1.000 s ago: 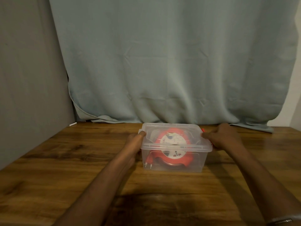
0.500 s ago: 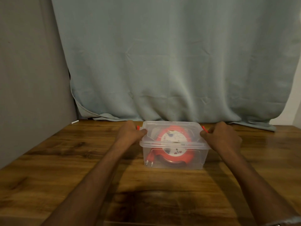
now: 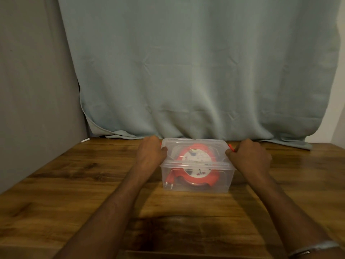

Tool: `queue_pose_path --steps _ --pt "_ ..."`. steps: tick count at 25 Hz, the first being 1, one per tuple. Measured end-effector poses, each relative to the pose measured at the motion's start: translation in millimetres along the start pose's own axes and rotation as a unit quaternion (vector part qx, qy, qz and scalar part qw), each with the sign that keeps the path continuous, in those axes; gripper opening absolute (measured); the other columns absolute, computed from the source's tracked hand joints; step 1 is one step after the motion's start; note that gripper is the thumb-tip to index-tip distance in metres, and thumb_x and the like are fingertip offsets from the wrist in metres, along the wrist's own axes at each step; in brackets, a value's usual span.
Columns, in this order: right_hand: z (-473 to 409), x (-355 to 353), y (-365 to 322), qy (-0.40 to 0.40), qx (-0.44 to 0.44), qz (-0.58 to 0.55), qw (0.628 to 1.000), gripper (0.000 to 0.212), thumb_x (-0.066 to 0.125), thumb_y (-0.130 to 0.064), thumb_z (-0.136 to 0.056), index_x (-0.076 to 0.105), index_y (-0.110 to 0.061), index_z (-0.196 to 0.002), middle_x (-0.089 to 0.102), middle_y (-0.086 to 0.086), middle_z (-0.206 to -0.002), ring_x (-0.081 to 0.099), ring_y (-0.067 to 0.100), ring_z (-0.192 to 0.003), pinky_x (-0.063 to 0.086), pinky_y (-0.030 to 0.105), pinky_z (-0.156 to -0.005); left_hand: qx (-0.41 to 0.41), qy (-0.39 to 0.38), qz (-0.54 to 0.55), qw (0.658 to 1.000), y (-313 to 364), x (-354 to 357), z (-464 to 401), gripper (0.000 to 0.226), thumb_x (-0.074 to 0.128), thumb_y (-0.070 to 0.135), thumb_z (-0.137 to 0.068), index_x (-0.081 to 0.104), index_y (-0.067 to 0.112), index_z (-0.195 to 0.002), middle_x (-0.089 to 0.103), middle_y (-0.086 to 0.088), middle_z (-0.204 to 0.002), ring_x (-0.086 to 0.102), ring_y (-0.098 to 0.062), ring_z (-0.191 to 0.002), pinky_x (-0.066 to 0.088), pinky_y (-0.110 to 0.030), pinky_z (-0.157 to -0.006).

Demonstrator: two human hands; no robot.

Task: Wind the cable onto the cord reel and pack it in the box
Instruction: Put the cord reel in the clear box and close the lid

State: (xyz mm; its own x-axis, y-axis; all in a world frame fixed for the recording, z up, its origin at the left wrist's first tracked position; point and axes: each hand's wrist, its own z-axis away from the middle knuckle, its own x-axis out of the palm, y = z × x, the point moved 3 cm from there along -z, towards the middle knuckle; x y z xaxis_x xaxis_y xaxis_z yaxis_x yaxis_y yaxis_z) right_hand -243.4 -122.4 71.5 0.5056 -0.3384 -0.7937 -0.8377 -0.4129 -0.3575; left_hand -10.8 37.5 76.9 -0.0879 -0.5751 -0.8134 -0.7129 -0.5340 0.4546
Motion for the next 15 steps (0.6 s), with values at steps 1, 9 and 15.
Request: queue_pose_path --steps 1,9,15 --pt "6.9 -7.0 -0.9 0.033 -0.019 -0.016 0.999 0.033 0.069 -0.042 -0.095 0.078 -0.012 -0.105 0.074 0.015 -0.113 0.071 0.039 -0.1 0.048 0.037 -0.072 0.013 0.016 -0.001 1.0 1.3 -5.8 7.9 0.027 0.069 0.034 -0.099 0.067 0.009 -0.089 0.074 -0.015 -0.099 0.063 -0.025 -0.081 0.045 -0.032 -0.066" --pt "104.5 -29.8 -7.8 0.014 -0.221 0.069 0.973 0.027 0.065 -0.033 -0.094 0.079 -0.024 -0.117 0.07 -0.003 -0.14 0.078 0.022 -0.099 0.062 0.037 -0.07 0.186 0.033 -0.075 0.979 11.7 -3.9 117.0 0.055 0.036 0.035 -0.112 0.026 0.02 -0.164 0.029 -0.002 -0.172 0.026 -0.016 -0.158 0.006 -0.023 -0.124" --pt "87.0 -2.6 -10.9 -0.01 -0.234 0.103 0.967 0.049 0.085 -0.019 -0.078 0.076 -0.006 -0.125 0.077 0.015 -0.125 0.081 0.029 -0.094 0.064 0.042 -0.062 0.204 0.043 -0.117 0.971 6.0 19.5 92.8 0.063 0.039 0.023 -0.111 0.012 0.014 -0.167 0.017 -0.005 -0.175 0.015 -0.017 -0.162 -0.008 -0.023 -0.12"
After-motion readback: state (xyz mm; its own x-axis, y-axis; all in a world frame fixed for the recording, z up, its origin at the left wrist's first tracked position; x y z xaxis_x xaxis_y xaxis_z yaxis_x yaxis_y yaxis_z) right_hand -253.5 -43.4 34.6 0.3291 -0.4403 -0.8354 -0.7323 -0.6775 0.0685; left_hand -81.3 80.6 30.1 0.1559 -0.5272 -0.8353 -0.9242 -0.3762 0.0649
